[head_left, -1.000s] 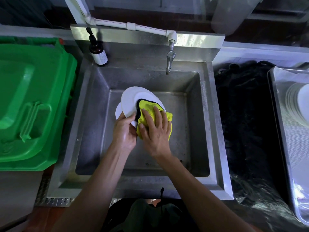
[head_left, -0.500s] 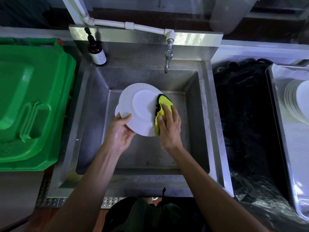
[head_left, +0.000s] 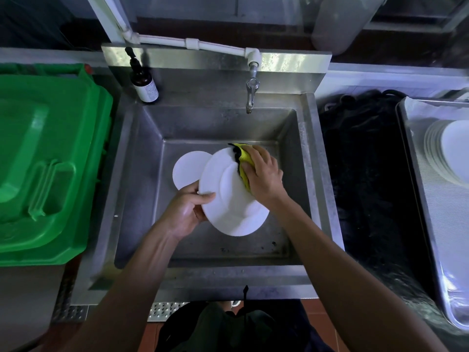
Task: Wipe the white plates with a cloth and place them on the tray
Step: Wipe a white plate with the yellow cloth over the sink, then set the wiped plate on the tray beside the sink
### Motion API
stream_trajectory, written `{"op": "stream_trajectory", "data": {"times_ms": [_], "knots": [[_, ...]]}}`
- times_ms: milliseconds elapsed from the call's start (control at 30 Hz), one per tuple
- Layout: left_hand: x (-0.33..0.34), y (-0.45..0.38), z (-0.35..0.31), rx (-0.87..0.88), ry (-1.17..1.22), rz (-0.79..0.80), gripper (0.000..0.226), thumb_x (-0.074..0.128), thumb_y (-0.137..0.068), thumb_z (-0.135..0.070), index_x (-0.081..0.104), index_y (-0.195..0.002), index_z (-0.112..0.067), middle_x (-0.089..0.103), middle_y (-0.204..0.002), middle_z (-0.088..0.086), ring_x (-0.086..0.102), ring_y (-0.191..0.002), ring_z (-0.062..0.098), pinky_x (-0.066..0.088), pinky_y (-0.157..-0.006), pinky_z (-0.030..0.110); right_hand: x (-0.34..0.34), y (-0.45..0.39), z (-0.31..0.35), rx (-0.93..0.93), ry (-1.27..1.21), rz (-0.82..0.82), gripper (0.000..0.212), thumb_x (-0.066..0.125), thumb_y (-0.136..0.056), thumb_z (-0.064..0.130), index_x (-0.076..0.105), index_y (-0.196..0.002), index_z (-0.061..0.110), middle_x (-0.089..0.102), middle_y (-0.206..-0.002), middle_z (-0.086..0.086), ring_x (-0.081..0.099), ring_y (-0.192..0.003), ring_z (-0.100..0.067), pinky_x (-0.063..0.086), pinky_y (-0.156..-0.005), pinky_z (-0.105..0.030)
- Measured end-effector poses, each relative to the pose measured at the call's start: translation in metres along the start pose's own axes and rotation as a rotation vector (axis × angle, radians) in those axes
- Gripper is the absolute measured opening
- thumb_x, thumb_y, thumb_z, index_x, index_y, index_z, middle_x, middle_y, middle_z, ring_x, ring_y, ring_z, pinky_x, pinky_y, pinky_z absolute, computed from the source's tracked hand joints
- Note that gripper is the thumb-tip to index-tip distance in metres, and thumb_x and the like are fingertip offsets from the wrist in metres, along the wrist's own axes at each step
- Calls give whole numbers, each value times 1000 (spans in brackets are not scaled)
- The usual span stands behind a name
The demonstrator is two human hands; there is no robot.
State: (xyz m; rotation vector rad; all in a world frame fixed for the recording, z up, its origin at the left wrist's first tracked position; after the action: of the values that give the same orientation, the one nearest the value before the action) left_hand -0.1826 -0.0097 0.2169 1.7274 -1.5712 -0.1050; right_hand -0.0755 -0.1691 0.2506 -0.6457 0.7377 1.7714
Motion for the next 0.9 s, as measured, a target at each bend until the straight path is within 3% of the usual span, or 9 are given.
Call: {"op": "stream_trajectory", "data": {"times_ms": [367, 533, 667, 733, 900], "knots": [[9, -10, -3, -2, -83, 6, 39, 58, -86, 9, 70, -119, -8, 73, -113, 17, 70, -96, 32, 57, -77, 36, 11, 27, 42, -155, 99, -105, 37, 45, -103, 25, 56, -137, 31, 42, -152, 5, 36, -134, -28, 27, -105, -47], [13, -15, -5, 0, -60, 11, 39, 58, -87, 9, 71, -119, -10, 74, -113, 15, 72, -96, 30, 58, -76, 38, -2, 49, 44, -188, -4, -195, 53, 33, -87, 36, 68, -125, 20, 58, -137, -2, 52, -120, -31, 40, -96, -46], [12, -17, -12, 34, -229, -63, 34, 61, -88, 7, 76, -106, -17, 77, -101, 6, 72, -89, 26, 57, -67, 36, -8, 50, 34, -219, -5, -181, 39, 49, -94, 13, 66, -128, 16, 59, -135, -6, 55, -114, -34, 47, -94, -50], [10, -19, -17, 72, -326, -109, 32, 63, -88, 7, 77, -101, -19, 77, -98, 2, 72, -89, 26, 57, -69, 37, -11, 50, 26, -225, 29, -168, 43, 55, -94, 3, 62, -133, 18, 56, -137, -5, 54, -115, -31, 47, -95, -49], [23, -26, -33, 182, -610, -175, 25, 63, -90, 3, 74, -101, -17, 75, -103, 9, 69, -102, 33, 55, -89, 46, -29, 53, 11, -233, 189, -156, 44, 56, -96, 9, 57, -137, 24, 53, -138, -3, 54, -109, -31, 48, -87, -48]]}}
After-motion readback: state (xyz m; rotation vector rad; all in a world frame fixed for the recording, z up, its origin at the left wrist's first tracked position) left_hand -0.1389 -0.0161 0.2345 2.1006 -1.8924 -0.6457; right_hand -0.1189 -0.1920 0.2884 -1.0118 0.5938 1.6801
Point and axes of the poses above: each hand's wrist, its own y-axis away from the middle knuckle, its own x-axis out of the palm, z = x × y, the point moved 9 cm from there along -y, towards the middle knuckle
